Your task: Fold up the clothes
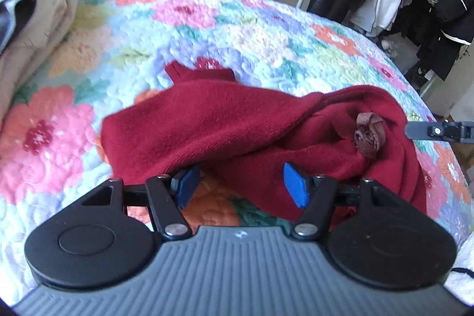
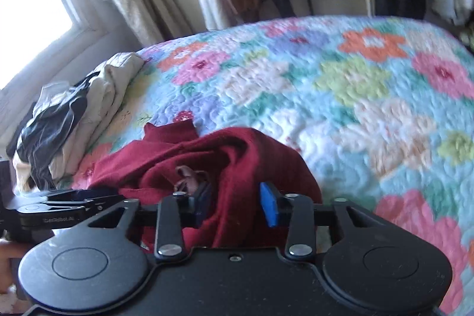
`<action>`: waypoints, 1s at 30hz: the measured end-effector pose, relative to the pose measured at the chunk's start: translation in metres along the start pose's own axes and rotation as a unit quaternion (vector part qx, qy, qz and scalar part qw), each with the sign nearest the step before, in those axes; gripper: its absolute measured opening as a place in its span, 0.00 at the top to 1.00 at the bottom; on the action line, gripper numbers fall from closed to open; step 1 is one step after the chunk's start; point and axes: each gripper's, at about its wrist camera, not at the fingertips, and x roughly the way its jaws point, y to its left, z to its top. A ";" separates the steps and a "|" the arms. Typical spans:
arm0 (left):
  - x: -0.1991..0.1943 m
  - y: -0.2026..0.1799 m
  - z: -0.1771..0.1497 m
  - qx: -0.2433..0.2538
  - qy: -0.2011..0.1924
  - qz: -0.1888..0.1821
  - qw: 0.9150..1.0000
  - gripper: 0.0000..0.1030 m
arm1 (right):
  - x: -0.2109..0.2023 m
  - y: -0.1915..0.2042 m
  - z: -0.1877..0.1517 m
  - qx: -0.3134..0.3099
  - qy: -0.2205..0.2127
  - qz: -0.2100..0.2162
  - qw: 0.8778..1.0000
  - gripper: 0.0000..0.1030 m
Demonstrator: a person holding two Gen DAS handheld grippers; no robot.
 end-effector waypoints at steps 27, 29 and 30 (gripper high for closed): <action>0.019 0.001 -0.010 0.031 0.018 0.076 0.996 0.36 | 0.005 -0.040 0.038 -0.053 -0.053 -0.118 0.990 0.94; 0.018 0.003 -0.009 0.021 0.015 0.067 0.997 0.36 | 0.005 -0.046 0.044 -0.056 -0.055 -0.127 0.989 0.95; 0.017 0.003 -0.007 0.014 0.013 0.060 0.998 0.36 | 0.004 -0.052 0.043 -0.044 -0.056 -0.131 0.989 0.95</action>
